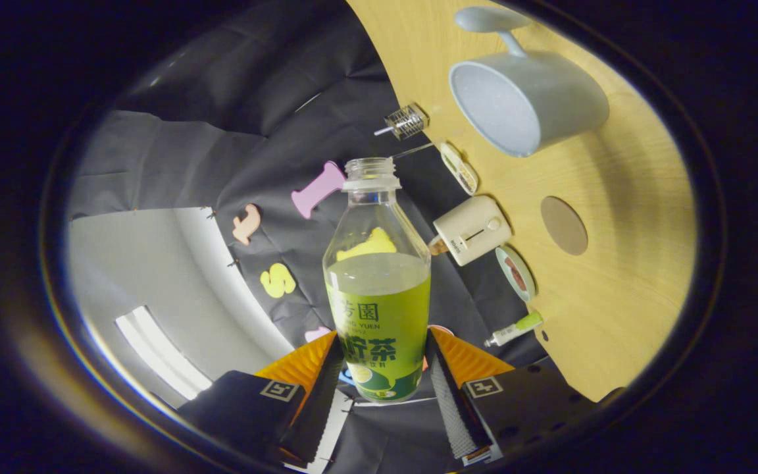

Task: Take the bottle from table, then pour the juice into the cup, finally place the bottle on the coaster

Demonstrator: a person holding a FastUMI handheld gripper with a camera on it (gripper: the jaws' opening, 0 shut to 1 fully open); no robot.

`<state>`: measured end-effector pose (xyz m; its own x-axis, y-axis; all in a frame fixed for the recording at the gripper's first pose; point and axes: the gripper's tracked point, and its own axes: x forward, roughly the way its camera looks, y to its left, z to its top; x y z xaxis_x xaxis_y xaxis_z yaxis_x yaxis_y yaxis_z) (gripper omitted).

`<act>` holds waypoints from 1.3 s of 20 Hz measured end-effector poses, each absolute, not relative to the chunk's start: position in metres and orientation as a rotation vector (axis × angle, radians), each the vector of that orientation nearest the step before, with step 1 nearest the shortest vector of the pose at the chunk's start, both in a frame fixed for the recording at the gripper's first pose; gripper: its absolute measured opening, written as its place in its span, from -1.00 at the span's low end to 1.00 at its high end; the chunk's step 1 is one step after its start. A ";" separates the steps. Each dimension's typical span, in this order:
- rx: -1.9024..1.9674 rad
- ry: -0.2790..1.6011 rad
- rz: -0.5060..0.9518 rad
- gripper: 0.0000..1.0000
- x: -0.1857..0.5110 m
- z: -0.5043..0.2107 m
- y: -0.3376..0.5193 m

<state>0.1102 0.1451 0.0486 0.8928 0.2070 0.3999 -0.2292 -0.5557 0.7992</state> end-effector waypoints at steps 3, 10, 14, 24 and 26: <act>2.062 -0.013 0.565 0.53 0.109 0.048 0.148; 2.007 -0.015 0.552 0.53 0.108 0.047 0.154; 1.911 0.021 0.533 0.53 0.106 0.044 0.166; 1.384 0.174 0.446 0.53 0.090 0.018 0.211; 1.182 0.174 0.394 0.54 0.088 0.012 0.209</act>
